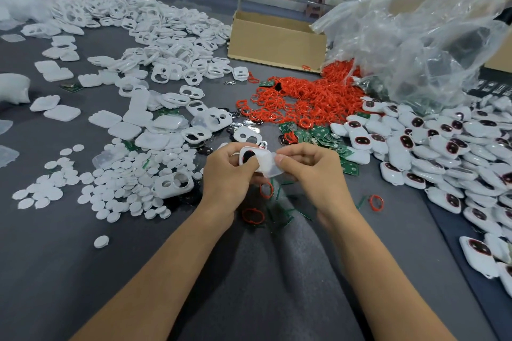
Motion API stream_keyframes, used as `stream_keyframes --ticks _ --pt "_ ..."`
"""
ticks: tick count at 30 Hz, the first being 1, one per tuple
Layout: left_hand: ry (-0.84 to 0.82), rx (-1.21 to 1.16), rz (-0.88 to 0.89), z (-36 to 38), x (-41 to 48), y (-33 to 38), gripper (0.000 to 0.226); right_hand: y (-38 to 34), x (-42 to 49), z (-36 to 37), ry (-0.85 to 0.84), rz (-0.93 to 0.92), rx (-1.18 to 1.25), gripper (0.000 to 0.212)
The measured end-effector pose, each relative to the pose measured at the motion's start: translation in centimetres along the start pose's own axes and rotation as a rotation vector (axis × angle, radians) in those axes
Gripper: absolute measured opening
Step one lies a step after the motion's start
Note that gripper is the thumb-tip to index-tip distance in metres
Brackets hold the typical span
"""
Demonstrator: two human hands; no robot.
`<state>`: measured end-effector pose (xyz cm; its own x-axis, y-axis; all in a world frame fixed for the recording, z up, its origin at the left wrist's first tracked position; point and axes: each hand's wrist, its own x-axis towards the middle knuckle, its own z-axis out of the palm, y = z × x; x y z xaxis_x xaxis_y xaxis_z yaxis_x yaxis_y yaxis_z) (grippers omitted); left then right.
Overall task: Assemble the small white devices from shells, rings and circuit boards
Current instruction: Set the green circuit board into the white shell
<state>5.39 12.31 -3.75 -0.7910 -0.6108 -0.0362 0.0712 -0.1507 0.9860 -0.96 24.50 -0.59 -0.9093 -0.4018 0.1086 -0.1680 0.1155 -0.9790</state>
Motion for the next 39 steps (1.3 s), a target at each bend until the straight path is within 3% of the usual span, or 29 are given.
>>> stream_keyframes --ticks 12,16,22,30,39 --pt "-0.003 -0.079 -0.084 0.4 0.1 0.7 0.017 -0.2 0.1 -0.5 -0.004 0.044 0.139 0.009" --pt "-0.064 -0.215 -0.163 0.7 0.0 1.2 0.034 -0.2 0.2 -0.4 -0.022 0.044 0.150 0.010" --pt "-0.138 -0.234 -0.192 0.7 -0.4 1.4 0.050 -0.1 0.1 0.1 -0.020 0.012 0.058 0.015" --pt "-0.125 -0.236 -0.197 0.6 -0.3 1.4 0.033 0.0 -0.1 0.7 0.102 -0.124 -0.188 0.018" --pt "-0.163 -0.217 -0.180 0.6 -0.2 1.3 0.034 -0.2 -0.2 0.7 0.100 -0.126 -0.167 0.019"
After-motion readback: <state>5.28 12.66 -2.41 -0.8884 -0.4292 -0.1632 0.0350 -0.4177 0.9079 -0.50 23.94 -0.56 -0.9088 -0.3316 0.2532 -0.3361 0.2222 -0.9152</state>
